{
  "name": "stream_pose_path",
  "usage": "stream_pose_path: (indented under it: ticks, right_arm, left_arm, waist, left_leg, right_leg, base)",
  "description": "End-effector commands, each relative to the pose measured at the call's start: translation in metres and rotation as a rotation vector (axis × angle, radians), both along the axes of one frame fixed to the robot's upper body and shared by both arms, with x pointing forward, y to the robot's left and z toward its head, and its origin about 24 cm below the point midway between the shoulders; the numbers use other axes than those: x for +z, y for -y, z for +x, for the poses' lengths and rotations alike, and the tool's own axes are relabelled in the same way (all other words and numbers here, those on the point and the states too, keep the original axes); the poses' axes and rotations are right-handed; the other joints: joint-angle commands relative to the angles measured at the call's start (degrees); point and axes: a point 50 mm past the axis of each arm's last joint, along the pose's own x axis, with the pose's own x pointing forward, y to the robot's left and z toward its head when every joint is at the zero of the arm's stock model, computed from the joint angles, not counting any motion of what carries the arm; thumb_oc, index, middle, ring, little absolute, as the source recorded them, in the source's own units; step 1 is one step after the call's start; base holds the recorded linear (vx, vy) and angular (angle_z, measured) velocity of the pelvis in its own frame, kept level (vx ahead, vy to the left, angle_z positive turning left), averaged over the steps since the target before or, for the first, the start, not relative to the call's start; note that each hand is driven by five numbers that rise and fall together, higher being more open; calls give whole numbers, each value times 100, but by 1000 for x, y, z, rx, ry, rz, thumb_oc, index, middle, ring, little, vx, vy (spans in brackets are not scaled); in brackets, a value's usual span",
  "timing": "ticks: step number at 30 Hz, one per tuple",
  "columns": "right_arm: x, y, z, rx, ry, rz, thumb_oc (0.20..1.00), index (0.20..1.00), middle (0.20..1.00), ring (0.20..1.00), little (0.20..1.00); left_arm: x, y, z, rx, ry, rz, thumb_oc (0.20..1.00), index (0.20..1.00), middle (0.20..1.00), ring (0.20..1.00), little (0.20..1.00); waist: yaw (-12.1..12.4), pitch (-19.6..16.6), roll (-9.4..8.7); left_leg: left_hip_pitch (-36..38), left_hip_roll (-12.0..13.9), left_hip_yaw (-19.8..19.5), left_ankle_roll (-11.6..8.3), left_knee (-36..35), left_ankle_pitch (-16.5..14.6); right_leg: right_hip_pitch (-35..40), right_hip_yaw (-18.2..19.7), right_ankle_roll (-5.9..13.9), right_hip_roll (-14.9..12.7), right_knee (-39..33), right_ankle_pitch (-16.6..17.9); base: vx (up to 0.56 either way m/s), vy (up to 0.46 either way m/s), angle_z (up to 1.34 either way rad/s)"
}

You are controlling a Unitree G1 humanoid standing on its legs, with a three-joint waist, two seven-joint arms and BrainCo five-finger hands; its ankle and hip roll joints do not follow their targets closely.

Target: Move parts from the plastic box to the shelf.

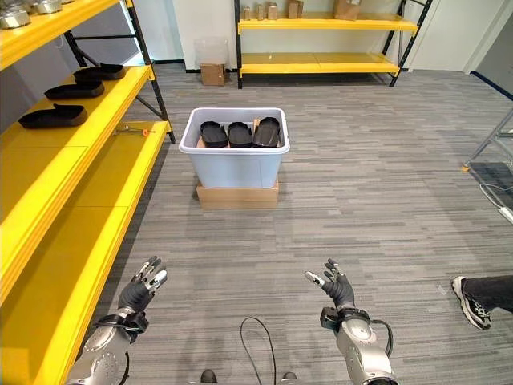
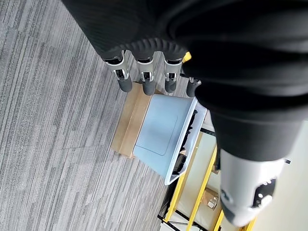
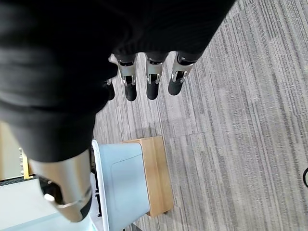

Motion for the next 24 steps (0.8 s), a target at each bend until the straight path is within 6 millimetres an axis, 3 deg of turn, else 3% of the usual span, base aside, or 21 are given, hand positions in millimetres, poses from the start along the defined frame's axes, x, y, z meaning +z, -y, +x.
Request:
stream_pose_path:
  ticks: [1,7,24]
  right_arm:
    - [24,0,22,16,129,-11,1000,1000,1000,1000,1000]
    - [24,0,22,15,124,-16,1000,1000,1000,1000,1000]
    - [25,-4,23,29,128,-18,1000,1000,1000,1000,1000]
  left_arm:
    - [16,2,19,-33,72,39,1000,1000,1000,1000,1000]
    - [16,-2,18,31,66,23,1000,1000,1000,1000,1000]
    - [13,2,16,-2,52,-9,1000,1000,1000,1000,1000]
  waist:
    - [95,73,-6]
    - [91,58,13]
    - [114,49,25]
  left_leg:
    - [204,-4,25,-110,72,-583]
    - [219,-2,17,-115,72,-601]
    - [252,-19,-5,-111,72,-636]
  right_leg:
    - [-180,-113,-14,263,61,-44]
    - [-163,-131,-19,279,53,-64]
    - [-129,-179,-5,280,48,-78]
  base:
    - [0,0,0]
    - [0,0,0]
    - [0,0,0]
